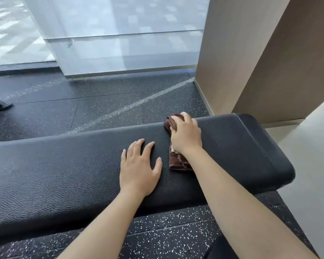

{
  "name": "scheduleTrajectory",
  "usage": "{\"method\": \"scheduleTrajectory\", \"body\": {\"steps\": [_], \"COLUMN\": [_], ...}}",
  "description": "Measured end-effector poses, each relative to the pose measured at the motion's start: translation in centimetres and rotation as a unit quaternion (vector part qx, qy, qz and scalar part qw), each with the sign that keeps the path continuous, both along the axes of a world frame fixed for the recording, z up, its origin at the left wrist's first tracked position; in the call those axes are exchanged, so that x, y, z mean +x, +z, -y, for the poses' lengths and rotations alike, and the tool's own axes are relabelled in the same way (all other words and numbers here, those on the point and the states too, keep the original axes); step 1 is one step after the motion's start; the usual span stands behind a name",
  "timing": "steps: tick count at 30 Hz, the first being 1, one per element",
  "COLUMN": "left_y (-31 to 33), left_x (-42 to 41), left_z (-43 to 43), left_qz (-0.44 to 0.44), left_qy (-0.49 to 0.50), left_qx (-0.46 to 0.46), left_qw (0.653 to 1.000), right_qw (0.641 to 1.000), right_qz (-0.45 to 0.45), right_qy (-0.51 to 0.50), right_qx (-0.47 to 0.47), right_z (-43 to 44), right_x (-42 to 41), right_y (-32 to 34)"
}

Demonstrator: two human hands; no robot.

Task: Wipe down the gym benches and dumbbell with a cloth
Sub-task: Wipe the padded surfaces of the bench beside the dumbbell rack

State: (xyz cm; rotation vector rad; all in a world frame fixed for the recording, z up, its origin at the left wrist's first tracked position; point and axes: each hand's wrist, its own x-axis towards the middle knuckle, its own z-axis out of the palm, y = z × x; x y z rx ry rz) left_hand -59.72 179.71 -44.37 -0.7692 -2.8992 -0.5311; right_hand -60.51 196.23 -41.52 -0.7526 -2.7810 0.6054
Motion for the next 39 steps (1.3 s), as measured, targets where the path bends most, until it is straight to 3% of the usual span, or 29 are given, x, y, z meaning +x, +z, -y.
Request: {"method": "scheduleTrajectory", "body": {"steps": [6, 10, 13, 19, 23, 28, 31, 39], "left_y": [0.5, 1.1, 0.2, -0.3, 0.0, 0.7, 1.0, -0.4], "left_x": [-0.2, -0.6, 0.1, -0.5, -0.6, 0.1, 1.0, 1.1], "left_z": [-0.8, -3.2, -4.4, -4.3, -4.3, -5.9, -9.0, -10.4], "left_qz": [-0.011, 0.039, 0.02, 0.015, 0.017, 0.018, 0.063, -0.001], "left_qy": [-0.057, -0.032, -0.015, -0.016, -0.018, -0.196, -0.133, -0.098], "left_qx": [-0.068, 0.005, -0.001, 0.009, -0.001, 0.01, 0.035, -0.006], "left_qw": [0.996, 0.999, 1.0, 1.0, 1.0, 0.98, 0.988, 0.995], "right_qw": [0.999, 0.998, 0.995, 0.998, 0.999, 0.997, 0.989, 0.993], "right_qz": [-0.012, -0.03, -0.044, -0.008, -0.009, -0.03, -0.033, -0.023], "right_qy": [0.016, -0.047, -0.086, -0.067, -0.047, -0.075, -0.14, -0.111], "right_qx": [-0.036, -0.019, -0.008, 0.003, -0.008, 0.017, 0.024, 0.024], "right_z": [-0.4, -2.7, -5.0, -7.2, -5.7, -3.8, -5.8, -11.3], "right_x": [1.3, 5.1, 4.9, 1.2, 3.6, 12.0, 12.7, 5.5], "right_y": [0.4, -0.5, -0.7, -0.3, 0.1, -1.0, -0.8, -0.3]}}
